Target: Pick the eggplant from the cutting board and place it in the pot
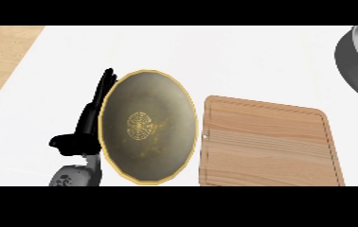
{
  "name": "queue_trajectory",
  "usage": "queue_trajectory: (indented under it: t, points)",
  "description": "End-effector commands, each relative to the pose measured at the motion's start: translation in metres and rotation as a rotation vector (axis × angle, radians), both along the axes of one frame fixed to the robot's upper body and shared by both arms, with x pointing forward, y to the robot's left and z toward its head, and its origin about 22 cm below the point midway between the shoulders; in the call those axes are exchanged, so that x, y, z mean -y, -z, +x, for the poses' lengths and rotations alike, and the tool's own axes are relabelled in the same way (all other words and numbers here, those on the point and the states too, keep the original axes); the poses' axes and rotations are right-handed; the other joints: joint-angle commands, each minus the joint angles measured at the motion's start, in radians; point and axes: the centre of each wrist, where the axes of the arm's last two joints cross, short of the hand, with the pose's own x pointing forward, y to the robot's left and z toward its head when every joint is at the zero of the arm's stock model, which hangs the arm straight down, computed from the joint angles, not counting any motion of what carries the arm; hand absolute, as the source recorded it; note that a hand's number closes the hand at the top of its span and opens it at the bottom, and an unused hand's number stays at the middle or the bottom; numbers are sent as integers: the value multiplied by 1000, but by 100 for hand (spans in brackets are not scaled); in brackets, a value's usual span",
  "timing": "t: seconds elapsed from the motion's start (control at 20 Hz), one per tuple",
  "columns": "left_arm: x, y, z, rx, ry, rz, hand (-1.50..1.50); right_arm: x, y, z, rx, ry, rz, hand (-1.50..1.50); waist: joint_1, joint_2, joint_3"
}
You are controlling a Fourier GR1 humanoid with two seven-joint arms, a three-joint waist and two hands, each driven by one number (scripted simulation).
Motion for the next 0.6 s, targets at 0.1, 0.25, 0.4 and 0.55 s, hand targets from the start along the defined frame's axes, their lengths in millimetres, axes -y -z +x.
queue_trajectory:
  t: [0.1, 0.25, 0.4, 0.55]
  points:
    - [-12, 4, -6, -17, -34, -10, 0, 0, 34, -1, 144, 178, 139, 150, -38, -12, 1]
    - [-14, 17, -15, -27, -45, 8, 0, 10, 60, -11, 140, 196, 200, 150, -49, -11, 1]
    - [-6, 5, -7, -13, -45, -14, 0, 12, 75, -15, 159, 233, 268, 150, -54, -10, 2]
    - [-7, 7, -8, -17, -37, -10, 0, 10, 89, -18, 171, 325, 392, 150, -55, -11, 1]
